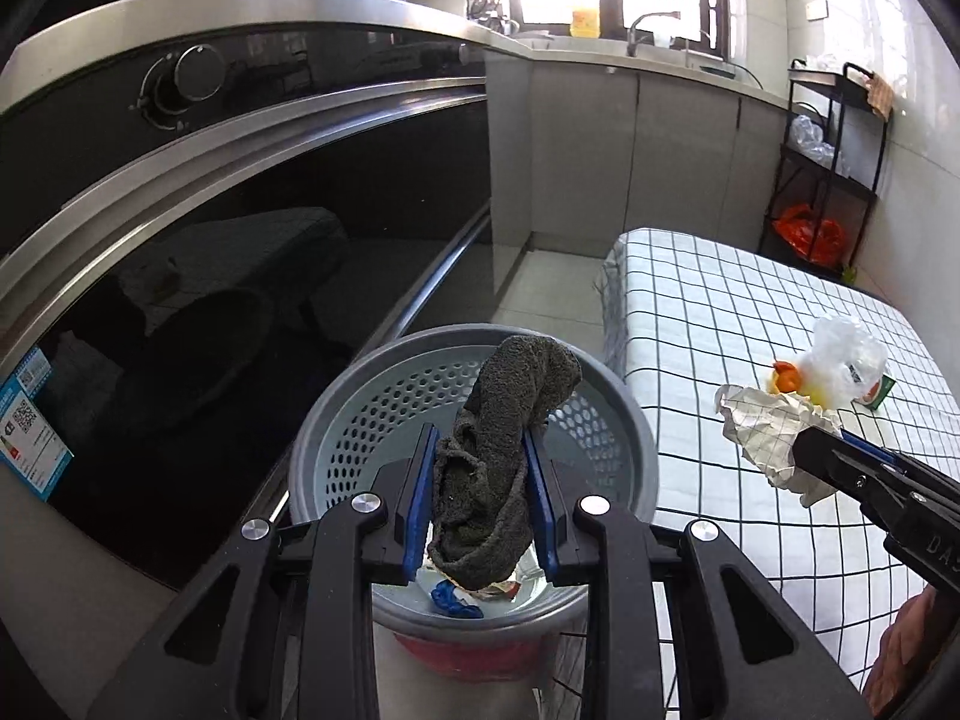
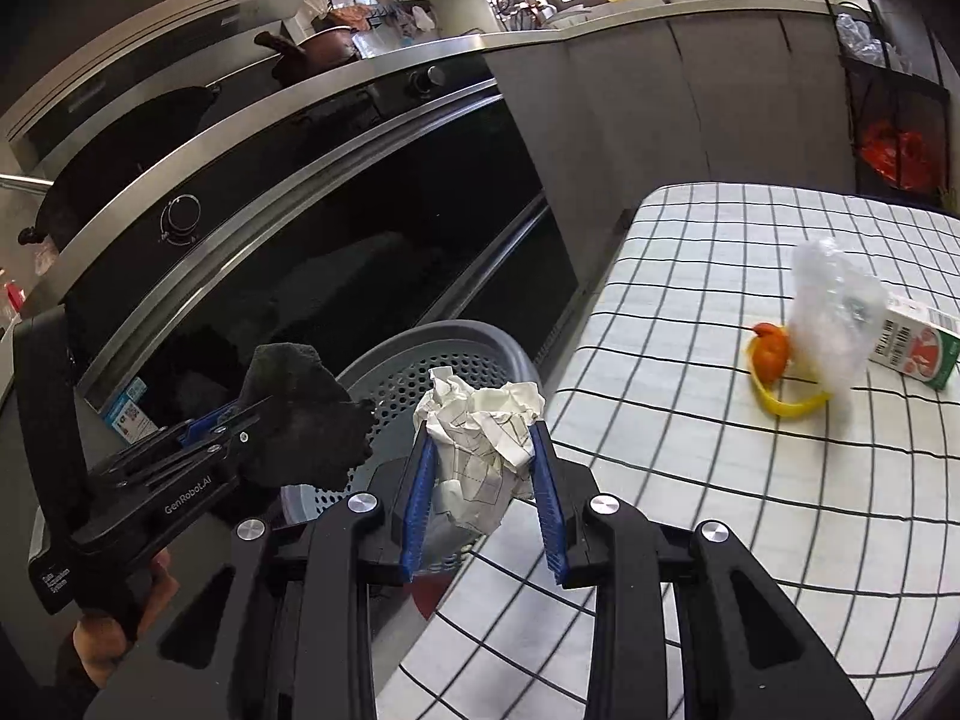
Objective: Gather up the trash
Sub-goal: 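Carry paper and cloth over the grey basket and open both tools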
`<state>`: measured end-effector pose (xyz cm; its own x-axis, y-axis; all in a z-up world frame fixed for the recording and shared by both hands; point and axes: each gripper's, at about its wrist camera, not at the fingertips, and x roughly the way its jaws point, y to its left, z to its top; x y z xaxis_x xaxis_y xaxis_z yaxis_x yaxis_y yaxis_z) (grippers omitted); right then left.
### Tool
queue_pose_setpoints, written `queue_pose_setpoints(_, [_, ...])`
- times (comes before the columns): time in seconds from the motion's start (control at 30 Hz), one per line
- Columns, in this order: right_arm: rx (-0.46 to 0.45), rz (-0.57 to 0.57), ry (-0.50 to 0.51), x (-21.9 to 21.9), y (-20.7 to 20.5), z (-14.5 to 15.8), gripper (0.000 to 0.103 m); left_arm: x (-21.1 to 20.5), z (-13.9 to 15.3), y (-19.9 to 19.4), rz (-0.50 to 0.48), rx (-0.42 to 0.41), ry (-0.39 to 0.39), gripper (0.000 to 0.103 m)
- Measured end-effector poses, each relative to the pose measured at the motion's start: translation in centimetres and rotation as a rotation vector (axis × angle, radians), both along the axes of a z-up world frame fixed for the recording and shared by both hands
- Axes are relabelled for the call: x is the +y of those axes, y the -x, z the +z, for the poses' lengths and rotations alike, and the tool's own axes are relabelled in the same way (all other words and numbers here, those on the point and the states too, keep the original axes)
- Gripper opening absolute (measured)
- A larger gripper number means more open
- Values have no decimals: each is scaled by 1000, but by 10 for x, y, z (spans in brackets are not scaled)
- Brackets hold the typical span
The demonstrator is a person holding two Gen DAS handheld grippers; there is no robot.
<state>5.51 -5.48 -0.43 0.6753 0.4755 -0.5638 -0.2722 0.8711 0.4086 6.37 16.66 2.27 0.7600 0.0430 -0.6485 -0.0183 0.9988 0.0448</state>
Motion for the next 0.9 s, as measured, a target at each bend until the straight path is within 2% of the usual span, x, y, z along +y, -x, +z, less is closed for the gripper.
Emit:
queue_pose_setpoints(0.27, [26,85,92,59,-30,-14,30,35,-27,-20,74,69,40,27])
queue_pose_setpoints(0.6, [68,113,176,91,-63,-35,31,54,-52,-41,117,161,83,28])
queue_pose_setpoints(0.9, [78,109,252,101,-71,-49,31,53,-64,-49,120,202,78,29])
